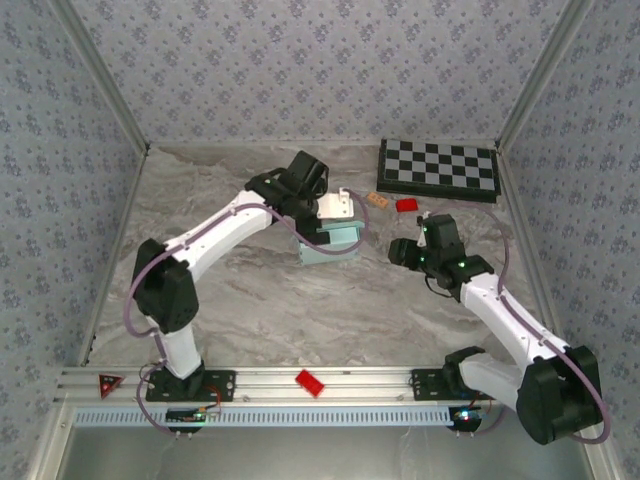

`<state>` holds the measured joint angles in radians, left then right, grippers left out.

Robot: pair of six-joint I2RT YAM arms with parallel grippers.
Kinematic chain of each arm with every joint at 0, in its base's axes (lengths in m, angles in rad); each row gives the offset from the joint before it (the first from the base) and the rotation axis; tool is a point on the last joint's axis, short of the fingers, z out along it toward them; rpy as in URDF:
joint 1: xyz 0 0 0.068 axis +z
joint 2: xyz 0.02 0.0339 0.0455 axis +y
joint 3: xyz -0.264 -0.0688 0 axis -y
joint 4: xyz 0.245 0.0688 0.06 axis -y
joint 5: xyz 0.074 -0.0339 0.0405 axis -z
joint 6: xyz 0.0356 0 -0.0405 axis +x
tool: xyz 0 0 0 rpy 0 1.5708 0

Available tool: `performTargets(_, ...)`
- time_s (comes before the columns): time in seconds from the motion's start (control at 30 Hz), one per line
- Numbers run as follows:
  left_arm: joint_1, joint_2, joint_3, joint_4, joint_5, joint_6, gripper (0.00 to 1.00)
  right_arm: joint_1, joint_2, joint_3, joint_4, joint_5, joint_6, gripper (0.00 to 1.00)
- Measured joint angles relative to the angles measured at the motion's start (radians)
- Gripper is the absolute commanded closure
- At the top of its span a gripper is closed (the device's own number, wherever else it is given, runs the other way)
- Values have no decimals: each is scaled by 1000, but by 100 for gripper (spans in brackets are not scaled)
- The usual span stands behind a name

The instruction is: Fold the paper box

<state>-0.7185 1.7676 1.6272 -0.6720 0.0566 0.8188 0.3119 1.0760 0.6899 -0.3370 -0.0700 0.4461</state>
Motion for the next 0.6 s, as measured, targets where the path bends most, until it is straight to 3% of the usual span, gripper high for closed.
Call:
performTargets(0.17, 9, -118, -48, 85, -48, -179, 4, 0, 39, 53, -11, -36, -70, 38)
performTargets(0.6, 128, -314, -271, 84, -151, -866, 12, 0, 191, 225, -68, -167, -273, 43)
